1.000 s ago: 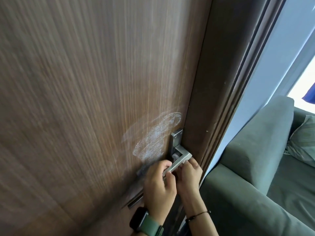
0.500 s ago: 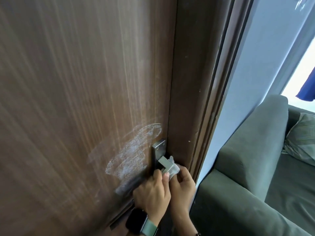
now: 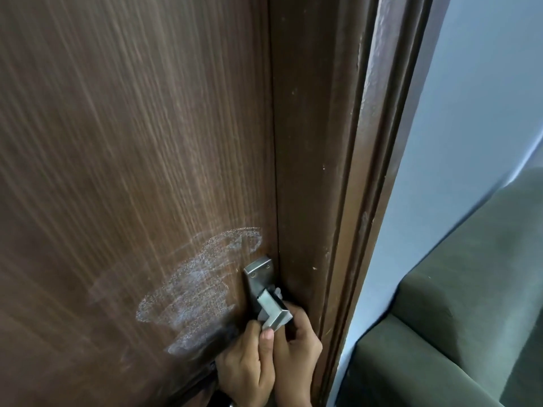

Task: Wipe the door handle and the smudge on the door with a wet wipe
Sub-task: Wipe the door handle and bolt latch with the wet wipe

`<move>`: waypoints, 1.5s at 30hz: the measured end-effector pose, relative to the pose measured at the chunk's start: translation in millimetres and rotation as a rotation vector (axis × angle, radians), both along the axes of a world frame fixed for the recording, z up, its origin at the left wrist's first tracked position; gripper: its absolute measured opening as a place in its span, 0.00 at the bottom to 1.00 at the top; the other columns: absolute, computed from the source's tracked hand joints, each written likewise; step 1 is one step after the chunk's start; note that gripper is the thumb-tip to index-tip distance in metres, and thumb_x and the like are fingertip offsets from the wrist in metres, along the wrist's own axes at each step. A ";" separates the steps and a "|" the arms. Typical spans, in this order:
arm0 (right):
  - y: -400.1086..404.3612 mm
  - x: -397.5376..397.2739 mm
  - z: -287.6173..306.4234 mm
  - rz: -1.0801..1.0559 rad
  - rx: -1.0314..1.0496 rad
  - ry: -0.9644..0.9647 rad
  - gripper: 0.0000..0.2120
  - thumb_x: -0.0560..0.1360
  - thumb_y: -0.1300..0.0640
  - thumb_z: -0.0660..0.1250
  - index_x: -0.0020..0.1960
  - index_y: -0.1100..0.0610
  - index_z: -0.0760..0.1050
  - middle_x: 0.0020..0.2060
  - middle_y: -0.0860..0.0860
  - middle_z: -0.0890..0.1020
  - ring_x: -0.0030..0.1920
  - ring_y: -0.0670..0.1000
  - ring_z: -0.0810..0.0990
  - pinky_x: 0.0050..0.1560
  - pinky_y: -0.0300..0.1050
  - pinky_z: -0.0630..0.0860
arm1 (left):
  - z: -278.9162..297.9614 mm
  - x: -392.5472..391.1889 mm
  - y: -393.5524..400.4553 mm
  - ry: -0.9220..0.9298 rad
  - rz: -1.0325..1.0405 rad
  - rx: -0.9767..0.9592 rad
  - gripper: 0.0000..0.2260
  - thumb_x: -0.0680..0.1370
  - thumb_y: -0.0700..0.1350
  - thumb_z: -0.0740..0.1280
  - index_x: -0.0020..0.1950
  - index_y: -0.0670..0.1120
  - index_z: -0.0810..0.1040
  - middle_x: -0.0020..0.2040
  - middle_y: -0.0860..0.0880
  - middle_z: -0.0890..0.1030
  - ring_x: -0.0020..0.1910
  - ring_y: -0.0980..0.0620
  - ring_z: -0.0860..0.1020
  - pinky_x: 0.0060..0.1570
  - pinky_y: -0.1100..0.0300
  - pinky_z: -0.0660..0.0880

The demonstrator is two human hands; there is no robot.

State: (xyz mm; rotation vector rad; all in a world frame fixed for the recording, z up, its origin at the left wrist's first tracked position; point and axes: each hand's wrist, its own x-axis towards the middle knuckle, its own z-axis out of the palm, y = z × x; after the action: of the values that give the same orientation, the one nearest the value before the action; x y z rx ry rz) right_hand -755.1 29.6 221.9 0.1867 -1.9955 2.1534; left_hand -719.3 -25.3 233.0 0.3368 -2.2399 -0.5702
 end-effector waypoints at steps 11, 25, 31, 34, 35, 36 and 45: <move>-29.1 -20.6 -2.9 0.099 0.065 -0.067 0.12 0.73 0.61 0.69 0.55 0.51 0.80 0.42 0.44 0.84 0.45 0.42 0.82 0.47 0.33 0.76 | 11.4 -23.6 -30.8 -0.080 -0.007 0.117 0.26 0.79 0.57 0.47 0.38 0.42 0.76 0.24 0.46 0.79 0.21 0.49 0.76 0.16 0.61 0.66; -130.3 -108.6 33.0 0.088 -0.396 -0.257 0.17 0.75 0.71 0.55 0.48 0.52 0.75 0.51 0.59 0.79 0.50 0.58 0.78 0.48 0.49 0.76 | 56.1 -53.0 -106.7 -0.634 0.128 -0.124 0.15 0.79 0.56 0.48 0.51 0.49 0.69 0.47 0.45 0.81 0.47 0.41 0.79 0.35 0.56 0.65; -140.6 -140.0 44.1 0.229 -0.377 -0.283 0.19 0.76 0.68 0.62 0.38 0.48 0.82 0.43 0.50 0.84 0.45 0.52 0.82 0.41 0.43 0.80 | 62.0 -52.4 -113.6 -0.693 0.090 -0.113 0.15 0.79 0.56 0.47 0.52 0.49 0.68 0.46 0.46 0.81 0.46 0.43 0.80 0.35 0.57 0.67; -142.4 -150.1 42.3 0.384 -0.325 -0.253 0.16 0.75 0.63 0.65 0.39 0.46 0.84 0.36 0.44 0.85 0.38 0.48 0.84 0.33 0.38 0.79 | 61.2 -54.6 -113.8 -0.732 0.114 -0.118 0.15 0.79 0.57 0.47 0.52 0.50 0.68 0.46 0.47 0.81 0.46 0.44 0.80 0.35 0.58 0.66; -141.5 -154.1 38.9 0.464 -0.330 -0.239 0.13 0.75 0.62 0.65 0.41 0.47 0.84 0.37 0.45 0.85 0.38 0.49 0.84 0.33 0.39 0.79 | 61.4 -55.5 -113.5 -0.740 0.127 -0.119 0.15 0.79 0.56 0.47 0.52 0.50 0.68 0.46 0.47 0.81 0.46 0.44 0.80 0.35 0.58 0.66; -139.9 -158.6 34.4 0.550 -0.341 -0.219 0.10 0.76 0.60 0.66 0.44 0.48 0.83 0.38 0.47 0.85 0.39 0.50 0.84 0.34 0.41 0.80 | 62.0 -56.1 -113.4 -0.745 0.134 -0.123 0.14 0.79 0.56 0.47 0.52 0.50 0.67 0.46 0.48 0.81 0.46 0.44 0.80 0.35 0.58 0.67; -157.8 -173.4 32.0 0.538 -0.277 -0.265 0.08 0.74 0.58 0.64 0.41 0.52 0.81 0.39 0.52 0.84 0.43 0.57 0.82 0.41 0.51 0.81 | 71.5 -62.0 -107.6 -0.844 0.220 -0.069 0.13 0.79 0.57 0.49 0.54 0.52 0.66 0.50 0.47 0.80 0.50 0.45 0.79 0.44 0.56 0.72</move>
State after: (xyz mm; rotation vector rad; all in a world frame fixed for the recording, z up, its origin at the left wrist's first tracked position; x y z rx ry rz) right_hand -928.5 -128.2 253.9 0.4617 -1.9043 2.8979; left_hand -781.3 -132.9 304.5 0.9067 -2.9496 -0.2410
